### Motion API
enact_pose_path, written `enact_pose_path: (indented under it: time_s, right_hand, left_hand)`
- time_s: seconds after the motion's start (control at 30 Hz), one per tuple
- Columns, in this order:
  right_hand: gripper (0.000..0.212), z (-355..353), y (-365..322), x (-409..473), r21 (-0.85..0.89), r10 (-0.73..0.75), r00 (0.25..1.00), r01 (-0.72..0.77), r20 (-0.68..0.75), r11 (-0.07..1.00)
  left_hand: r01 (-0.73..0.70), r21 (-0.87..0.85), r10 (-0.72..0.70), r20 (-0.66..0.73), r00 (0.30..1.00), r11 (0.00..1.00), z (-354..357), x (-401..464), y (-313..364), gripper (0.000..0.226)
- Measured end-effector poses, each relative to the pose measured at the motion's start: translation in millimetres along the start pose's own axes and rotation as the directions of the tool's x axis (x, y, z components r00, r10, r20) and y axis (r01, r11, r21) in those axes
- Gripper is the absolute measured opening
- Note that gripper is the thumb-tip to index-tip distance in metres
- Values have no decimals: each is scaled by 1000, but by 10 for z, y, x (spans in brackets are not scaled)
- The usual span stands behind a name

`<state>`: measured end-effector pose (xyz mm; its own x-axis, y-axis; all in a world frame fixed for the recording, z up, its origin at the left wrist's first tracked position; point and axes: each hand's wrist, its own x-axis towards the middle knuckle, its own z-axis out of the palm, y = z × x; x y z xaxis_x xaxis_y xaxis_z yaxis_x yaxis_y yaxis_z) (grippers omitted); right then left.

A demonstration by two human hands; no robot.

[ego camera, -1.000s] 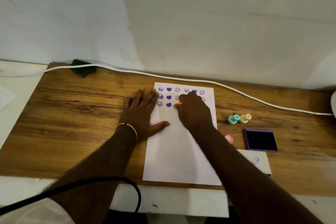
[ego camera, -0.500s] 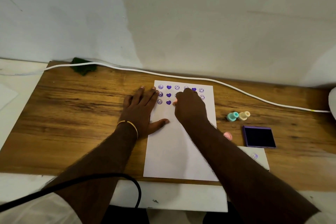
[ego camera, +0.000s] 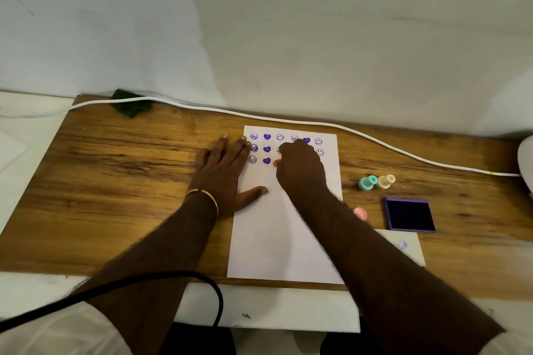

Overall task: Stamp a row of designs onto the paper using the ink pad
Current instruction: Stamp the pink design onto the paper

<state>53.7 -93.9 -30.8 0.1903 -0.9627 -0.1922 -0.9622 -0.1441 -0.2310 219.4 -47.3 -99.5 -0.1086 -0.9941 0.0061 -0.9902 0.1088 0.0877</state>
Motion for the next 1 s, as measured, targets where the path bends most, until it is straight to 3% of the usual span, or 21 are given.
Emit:
enact_pose_path:
  time_s: [0.17,0.27,0.43,1.0]
  right_hand:
    - [34,-12,-15,18,83,53,999,-51,-12,995]
    - [31,6,-63,-11,23,22,1000,-21,-22,1000]
    - [34,-12,1,8,89,37,999,-35,-13,995]
    - [30,-29,-28,-13,35,4,1000,-4,12,999]
  left_hand:
    - [-6,-25,6,-14,1000,1000,-4,-1,2,100]
    - [-1,-25,1,-9,1000,1000,-6,0,0,101]
    - [3,-19,-3,0,1000,1000,-8,5,9,102]
    - [-1,-17,1,-6,1000,1000,-13,-4,11,101]
